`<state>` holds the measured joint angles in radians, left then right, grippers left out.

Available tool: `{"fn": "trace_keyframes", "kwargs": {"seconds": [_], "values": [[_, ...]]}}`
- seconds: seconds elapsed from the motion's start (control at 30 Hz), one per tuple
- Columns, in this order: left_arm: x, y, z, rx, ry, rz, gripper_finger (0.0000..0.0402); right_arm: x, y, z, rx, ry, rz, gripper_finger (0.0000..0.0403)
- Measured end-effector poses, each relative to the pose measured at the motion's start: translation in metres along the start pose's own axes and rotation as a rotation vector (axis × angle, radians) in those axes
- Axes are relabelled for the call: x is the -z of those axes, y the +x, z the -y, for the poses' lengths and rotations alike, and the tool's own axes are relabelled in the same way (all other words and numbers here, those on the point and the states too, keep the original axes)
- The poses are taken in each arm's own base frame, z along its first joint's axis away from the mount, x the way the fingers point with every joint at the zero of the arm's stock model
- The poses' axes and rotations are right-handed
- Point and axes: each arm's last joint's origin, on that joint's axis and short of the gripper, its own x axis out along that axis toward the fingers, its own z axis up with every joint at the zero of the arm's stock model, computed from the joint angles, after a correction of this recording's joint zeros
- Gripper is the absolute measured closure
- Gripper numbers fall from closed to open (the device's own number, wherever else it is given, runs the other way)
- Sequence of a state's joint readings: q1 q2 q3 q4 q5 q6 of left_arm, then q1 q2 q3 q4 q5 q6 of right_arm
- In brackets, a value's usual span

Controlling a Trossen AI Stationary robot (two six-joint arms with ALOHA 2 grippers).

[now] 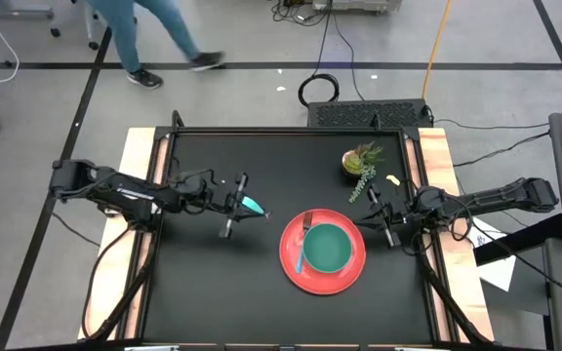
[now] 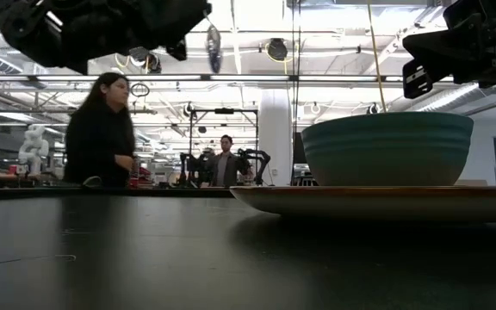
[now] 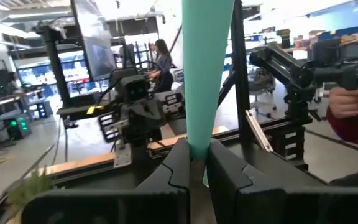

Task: Set table place
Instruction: Put the blue spoon into the green bowl

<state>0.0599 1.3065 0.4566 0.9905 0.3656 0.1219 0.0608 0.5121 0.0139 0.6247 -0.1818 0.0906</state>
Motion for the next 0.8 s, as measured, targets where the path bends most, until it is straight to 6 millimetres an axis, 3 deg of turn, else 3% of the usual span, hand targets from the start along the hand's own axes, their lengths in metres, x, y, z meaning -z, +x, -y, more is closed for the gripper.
{"fn": "trace_keyframes", "kwargs": {"seconds": [0.43, 0.8], "values": [[0.007, 0.056, -0.011, 0.137, -0.028, 0.002, 0.0374, 0.0, 0.0, 0.0, 0.001, 0.011, -0.001, 0.0403], [0.012, 0.064, -0.013, 0.16, -0.044, -0.01, 0.0374, 0.0, 0.0, 0.0, 0.001, 0.019, -0.001, 0.0403]]}}
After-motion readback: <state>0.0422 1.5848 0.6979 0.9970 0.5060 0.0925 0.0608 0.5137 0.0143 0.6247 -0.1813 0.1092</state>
